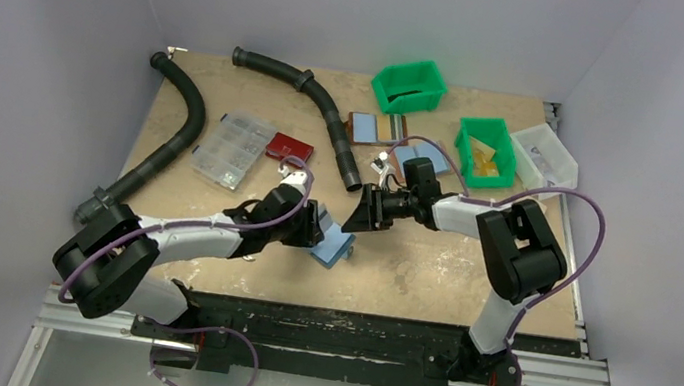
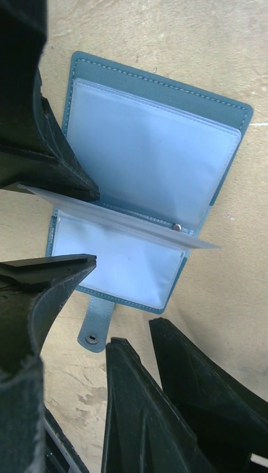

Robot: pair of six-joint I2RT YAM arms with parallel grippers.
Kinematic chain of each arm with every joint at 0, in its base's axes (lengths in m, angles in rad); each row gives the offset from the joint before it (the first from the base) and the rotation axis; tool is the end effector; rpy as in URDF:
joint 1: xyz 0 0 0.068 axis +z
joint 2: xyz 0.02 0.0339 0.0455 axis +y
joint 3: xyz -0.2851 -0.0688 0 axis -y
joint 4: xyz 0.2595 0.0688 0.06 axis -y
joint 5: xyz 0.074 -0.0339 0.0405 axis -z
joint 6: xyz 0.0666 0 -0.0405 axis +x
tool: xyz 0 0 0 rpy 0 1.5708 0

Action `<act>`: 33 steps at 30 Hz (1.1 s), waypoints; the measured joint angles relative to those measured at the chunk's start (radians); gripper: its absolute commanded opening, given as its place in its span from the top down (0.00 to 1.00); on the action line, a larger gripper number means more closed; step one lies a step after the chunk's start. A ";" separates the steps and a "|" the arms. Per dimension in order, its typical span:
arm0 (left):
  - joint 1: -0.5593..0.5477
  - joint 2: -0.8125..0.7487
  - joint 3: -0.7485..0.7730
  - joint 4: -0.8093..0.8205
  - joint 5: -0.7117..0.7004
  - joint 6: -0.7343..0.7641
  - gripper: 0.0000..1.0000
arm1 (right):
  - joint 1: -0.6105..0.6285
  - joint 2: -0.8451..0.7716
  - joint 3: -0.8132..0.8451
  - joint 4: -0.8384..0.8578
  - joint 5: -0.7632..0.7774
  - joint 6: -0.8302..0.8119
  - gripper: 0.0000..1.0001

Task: Take the credit cards out of the card holder
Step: Remove the credit card from the card holder.

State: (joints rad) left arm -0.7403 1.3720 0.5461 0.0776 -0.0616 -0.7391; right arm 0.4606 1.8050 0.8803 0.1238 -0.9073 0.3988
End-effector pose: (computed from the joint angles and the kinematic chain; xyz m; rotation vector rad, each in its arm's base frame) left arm 0.2144 -0.1903 0.1473 -0.0310 2.4150 -0.6550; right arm 0.3084 0.2116 0.1372 -0.5503 2.3942 1.4750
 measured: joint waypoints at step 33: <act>0.023 0.070 0.163 -0.156 -0.043 0.157 1.00 | 0.024 0.009 0.039 -0.110 -0.068 -0.227 0.80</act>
State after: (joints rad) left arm -0.7170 1.4422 0.7086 -0.0784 -0.1051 -0.5819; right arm 0.4847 1.8137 0.9195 0.0139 -0.9756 0.1719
